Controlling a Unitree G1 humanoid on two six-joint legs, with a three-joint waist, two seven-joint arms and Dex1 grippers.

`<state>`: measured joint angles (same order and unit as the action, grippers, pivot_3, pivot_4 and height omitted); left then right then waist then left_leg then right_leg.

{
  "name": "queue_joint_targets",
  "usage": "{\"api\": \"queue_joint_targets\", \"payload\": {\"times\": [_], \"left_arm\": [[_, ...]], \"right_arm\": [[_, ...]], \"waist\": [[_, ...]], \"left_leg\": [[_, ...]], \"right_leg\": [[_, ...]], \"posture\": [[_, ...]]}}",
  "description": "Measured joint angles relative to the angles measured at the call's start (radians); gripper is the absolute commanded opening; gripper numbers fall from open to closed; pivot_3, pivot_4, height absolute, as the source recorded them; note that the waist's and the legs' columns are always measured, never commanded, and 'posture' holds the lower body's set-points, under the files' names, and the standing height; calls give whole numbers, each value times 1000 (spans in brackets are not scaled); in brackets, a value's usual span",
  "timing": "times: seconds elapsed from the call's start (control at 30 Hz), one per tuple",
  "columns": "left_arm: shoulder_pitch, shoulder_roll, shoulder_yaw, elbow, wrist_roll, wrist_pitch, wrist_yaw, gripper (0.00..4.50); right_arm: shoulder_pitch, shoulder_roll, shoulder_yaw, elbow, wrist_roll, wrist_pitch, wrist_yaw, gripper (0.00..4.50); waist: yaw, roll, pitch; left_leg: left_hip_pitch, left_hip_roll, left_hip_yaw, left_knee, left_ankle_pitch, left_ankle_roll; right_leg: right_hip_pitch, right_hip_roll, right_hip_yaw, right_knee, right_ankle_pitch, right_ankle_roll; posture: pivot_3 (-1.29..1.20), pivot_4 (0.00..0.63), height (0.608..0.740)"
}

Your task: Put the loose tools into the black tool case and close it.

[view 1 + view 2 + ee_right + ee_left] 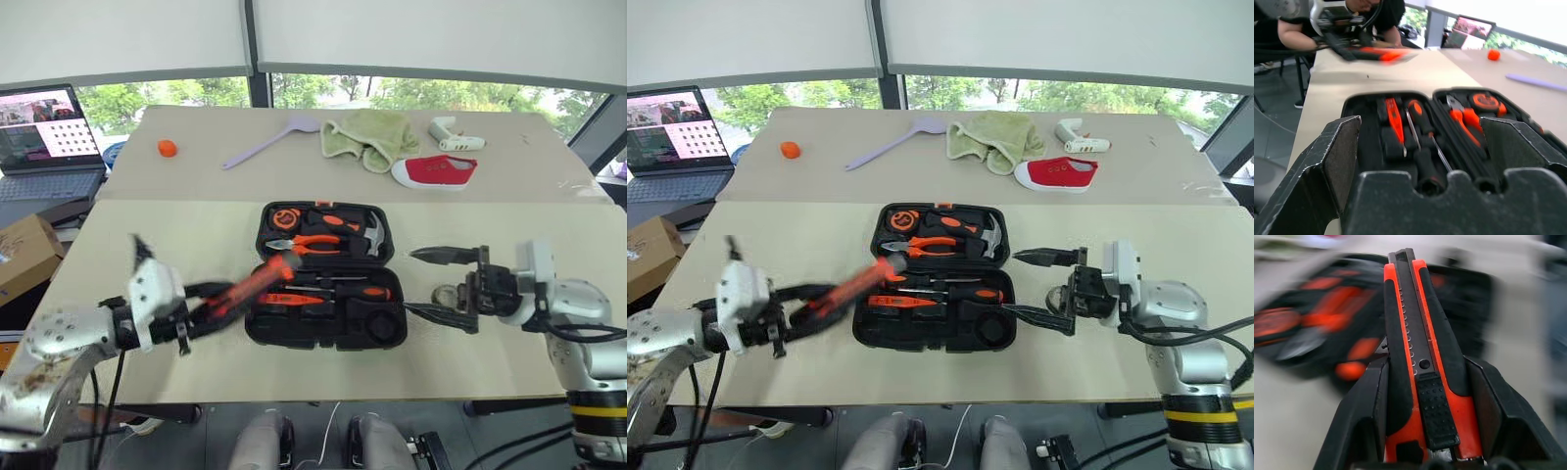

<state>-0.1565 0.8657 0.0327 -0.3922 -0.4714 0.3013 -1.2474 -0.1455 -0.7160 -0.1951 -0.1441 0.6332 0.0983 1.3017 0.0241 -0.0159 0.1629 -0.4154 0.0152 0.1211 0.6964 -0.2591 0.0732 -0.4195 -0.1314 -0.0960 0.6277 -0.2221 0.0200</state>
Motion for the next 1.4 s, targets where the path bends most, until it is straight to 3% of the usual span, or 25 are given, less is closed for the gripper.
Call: {"api": "queue_joint_targets", "payload": {"times": [0.13,0.27,0.53,0.7,0.77,0.8,0.93,1.1,1.2,1.4], "left_arm": [[-181,-28,-187,106,151,-81,-58,1810],[-246,-75,-294,204,272,-168,-59,1810],[-276,-121,-359,253,327,-211,-71,1810],[-284,-121,-362,248,329,-147,-59,1810],[-285,-121,-362,240,325,-99,-53,2830],[-285,-122,-359,229,325,-69,-41,2933],[-281,-144,-334,226,305,-42,-20,4339],[-274,-223,-273,187,179,-35,-9,4339],[-273,-229,-224,172,136,-43,1,3627],[-208,-229,-241,241,193,-199,-12,1354]], "right_arm": [[86,-18,-40,-86,16,18,-27,4500],[177,-42,-86,-162,24,46,-45,4500],[260,-54,-149,-262,58,87,-89,4500],[261,-54,-149,-281,58,105,-121,4500],[257,-54,-148,-281,58,109,-127,4500],[249,-54,-145,-281,58,110,-129,4500],[231,-54,-135,-281,58,111,-143,4500],[204,-54,-124,-277,57,111,-148,4500],[197,-52,-115,-260,54,111,-148,4500],[184,-38,-96,-235,39,109,-159,4500]], "waist": [[-3,0,0],[-8,0,0],[-3,0,0],[-1,0,0],[-2,0,0],[-2,0,0],[-2,0,0],[1,-1,0],[0,-1,0],[0,-1,0]], "left_leg": [[0,0,0,-1,3,5],[0,1,1,-1,2,5],[0,1,0,0,1,8],[0,1,-1,0,1,8],[0,1,-1,0,1,8],[0,1,-1,0,1,8],[0,1,-1,0,1,7],[-1,1,-1,3,1,8],[0,1,-1,3,1,7],[0,0,-1,3,2,7]], "right_leg": [[0,1,1,1,0,0],[-1,2,2,0,0,0],[0,1,2,0,0,1],[1,1,2,1,0,1],[1,1,2,1,0,1],[1,1,2,1,-1,2],[1,1,2,1,-1,2],[1,1,2,1,-1,2],[1,1,2,2,-1,2],[1,1,2,2,0,2]], "posture": [[0,150,740],[0,150,740],[0,150,740],[0,150,740],[0,150,740],[0,150,740],[0,150,740],[0,150,740],[0,150,740],[0,150,740]]}}
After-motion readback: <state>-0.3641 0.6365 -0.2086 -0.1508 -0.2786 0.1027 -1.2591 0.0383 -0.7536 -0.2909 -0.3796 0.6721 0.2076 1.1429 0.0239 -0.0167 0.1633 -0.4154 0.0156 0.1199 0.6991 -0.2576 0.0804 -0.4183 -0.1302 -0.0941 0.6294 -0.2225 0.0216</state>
